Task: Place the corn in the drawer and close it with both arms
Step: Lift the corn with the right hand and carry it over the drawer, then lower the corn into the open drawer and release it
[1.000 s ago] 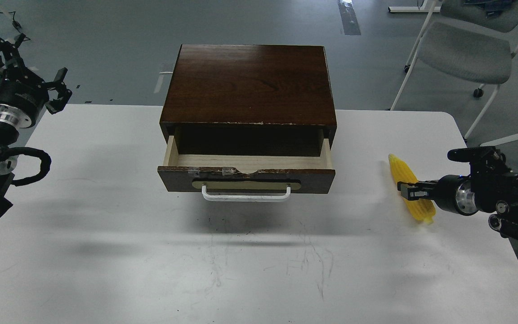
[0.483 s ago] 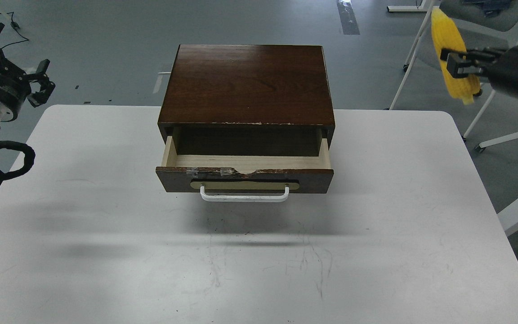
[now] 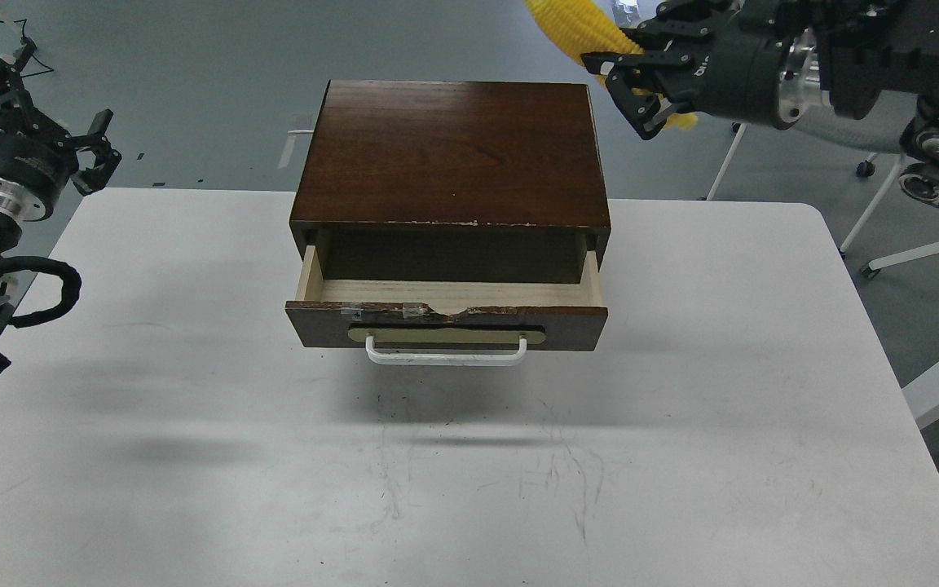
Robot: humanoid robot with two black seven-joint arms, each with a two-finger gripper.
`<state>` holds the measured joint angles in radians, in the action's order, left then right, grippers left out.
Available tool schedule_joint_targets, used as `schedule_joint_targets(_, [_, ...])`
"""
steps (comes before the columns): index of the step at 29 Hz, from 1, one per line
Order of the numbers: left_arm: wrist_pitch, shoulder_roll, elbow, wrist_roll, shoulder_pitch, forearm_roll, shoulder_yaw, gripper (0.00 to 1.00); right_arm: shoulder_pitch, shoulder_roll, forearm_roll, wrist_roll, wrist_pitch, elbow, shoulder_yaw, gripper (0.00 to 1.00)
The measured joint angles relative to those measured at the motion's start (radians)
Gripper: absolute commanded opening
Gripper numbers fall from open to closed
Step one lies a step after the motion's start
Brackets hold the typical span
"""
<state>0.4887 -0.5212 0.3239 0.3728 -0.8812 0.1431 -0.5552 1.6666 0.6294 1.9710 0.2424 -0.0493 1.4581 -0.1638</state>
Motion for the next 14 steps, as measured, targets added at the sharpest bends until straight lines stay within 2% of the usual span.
schedule_joint_targets(6, [0.000,0.000,0.000,0.002,-0.001,0.001,-0.001,0.98,-0.015,-0.170,0.061,0.006,-0.006,-0.013,-0.066,0.11])
schedule_joint_targets(7, [0.000,-0.003,0.000,0.002,-0.002,0.001,-0.001,0.98,-0.016,-0.192,0.063,0.005,-0.006,-0.018,-0.083,0.12])
schedule_joint_targets(10, [0.000,-0.014,0.000,0.002,-0.003,0.001,-0.002,0.98,-0.022,-0.233,0.070,0.005,-0.006,-0.027,-0.129,0.25])
schedule_joint_targets(14, [0.000,-0.023,0.000,0.002,-0.003,0.001,-0.001,0.98,-0.028,-0.253,0.074,0.004,-0.007,-0.074,-0.149,0.29])
